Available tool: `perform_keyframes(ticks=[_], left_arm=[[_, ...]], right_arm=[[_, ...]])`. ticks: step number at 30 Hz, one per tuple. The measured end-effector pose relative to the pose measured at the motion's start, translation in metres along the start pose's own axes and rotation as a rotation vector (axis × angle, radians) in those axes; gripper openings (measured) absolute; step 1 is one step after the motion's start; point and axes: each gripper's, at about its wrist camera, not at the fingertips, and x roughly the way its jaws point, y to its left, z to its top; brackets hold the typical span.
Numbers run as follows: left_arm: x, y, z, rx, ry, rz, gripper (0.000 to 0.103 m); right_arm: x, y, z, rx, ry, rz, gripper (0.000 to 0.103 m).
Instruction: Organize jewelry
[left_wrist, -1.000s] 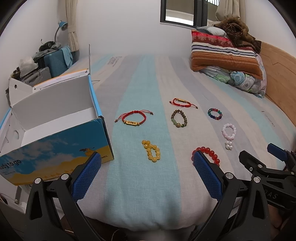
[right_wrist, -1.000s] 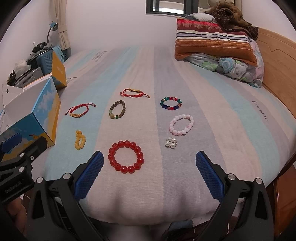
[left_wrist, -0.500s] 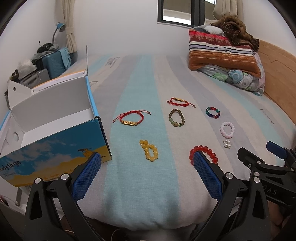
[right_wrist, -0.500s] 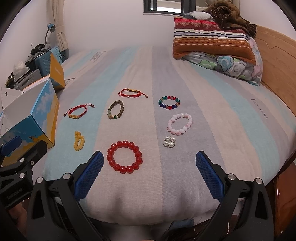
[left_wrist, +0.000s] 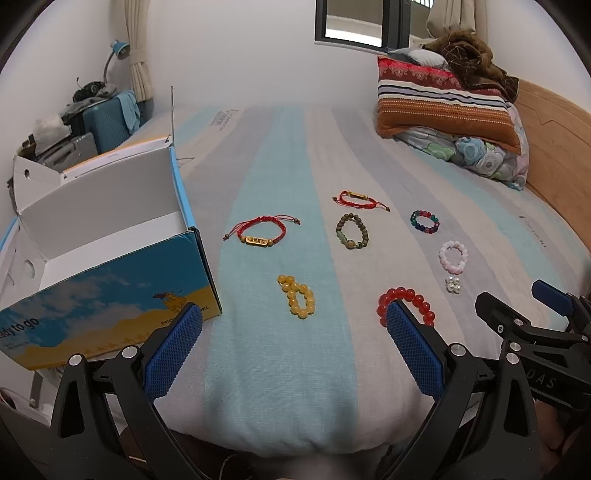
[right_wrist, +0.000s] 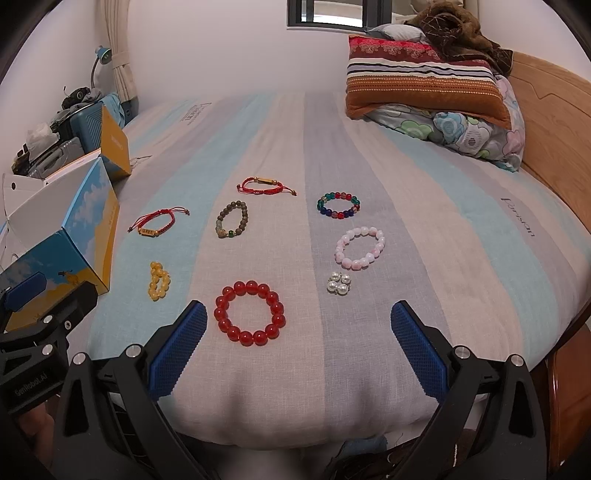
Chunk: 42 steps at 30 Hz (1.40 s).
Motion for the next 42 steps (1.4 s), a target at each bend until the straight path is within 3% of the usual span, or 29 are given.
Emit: perform_keyframes(ticks=[42], left_arm=[[0.0002,-0.0043,0.0016,0.006,0.009,-0.012,0.097]], right_arm=[[-0.0009,0.0012,0.0012,-0.008,-0.007,-0.001,0.096]])
